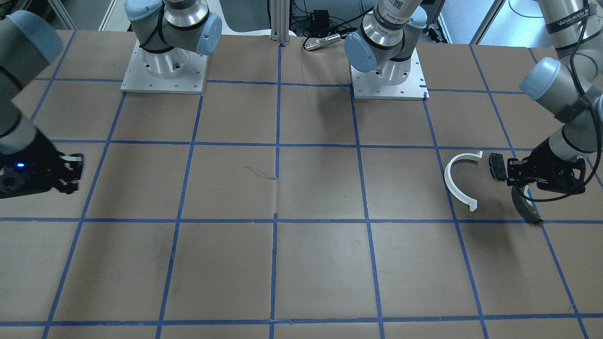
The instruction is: Place bearing gear from tray to pile
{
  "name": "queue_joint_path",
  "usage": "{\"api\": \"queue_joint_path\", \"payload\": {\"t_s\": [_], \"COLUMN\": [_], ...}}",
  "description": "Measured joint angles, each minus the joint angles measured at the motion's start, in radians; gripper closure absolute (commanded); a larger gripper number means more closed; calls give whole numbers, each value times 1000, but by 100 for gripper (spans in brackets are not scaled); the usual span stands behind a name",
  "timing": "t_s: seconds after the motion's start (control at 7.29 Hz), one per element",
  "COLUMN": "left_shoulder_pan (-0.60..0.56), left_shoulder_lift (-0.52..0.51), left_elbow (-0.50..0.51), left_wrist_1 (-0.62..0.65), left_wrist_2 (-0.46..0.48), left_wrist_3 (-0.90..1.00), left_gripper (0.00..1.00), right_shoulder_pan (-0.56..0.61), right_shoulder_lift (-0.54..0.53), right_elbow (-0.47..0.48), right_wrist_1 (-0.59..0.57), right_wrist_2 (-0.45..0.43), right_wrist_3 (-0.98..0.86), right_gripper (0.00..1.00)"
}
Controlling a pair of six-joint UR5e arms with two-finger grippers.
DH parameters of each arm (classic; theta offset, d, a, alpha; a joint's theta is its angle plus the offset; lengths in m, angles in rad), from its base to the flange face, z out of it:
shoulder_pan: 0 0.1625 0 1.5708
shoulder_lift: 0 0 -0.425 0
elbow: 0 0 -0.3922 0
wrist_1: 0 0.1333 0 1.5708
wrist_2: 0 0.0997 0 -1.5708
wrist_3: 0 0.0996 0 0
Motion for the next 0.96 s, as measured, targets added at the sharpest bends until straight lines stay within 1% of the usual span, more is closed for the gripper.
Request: {"api": "queue_joint_path", "payload": {"t_s": [0.14, 0.27, 0.41, 0.69, 0.82, 0.96], "left_shoulder_pan": [4, 3, 2, 2, 2, 2], "left_shoulder_lift": [-10, -18, -27, -41, -43, -46], "left_elbow": [-22, -31, -38, -67, -79, -85], "left_wrist_1": [31, 41, 45, 48, 48, 47], "left_wrist_2": [-22, -45, -63, -86, -89, -90], "left_wrist_3": [0, -9, -20, -19, -17, -17], "left_gripper": [100, 100, 100, 100, 100, 80], "right_shoulder_pan": [134, 259, 359, 480, 535, 583], "right_shoulder_lift": [-8, -6, 11, 83, 120, 154], "right_elbow": [-3, -6, -11, -11, -8, -7], "right_wrist_1": [28, 25, 2, -106, -157, -197], "right_wrist_2": [21, 42, 79, 200, 224, 231], "right_wrist_3": [220, 411, 556, 818, 909, 976], "right_gripper": [90, 90, 90, 89, 87, 74]}}
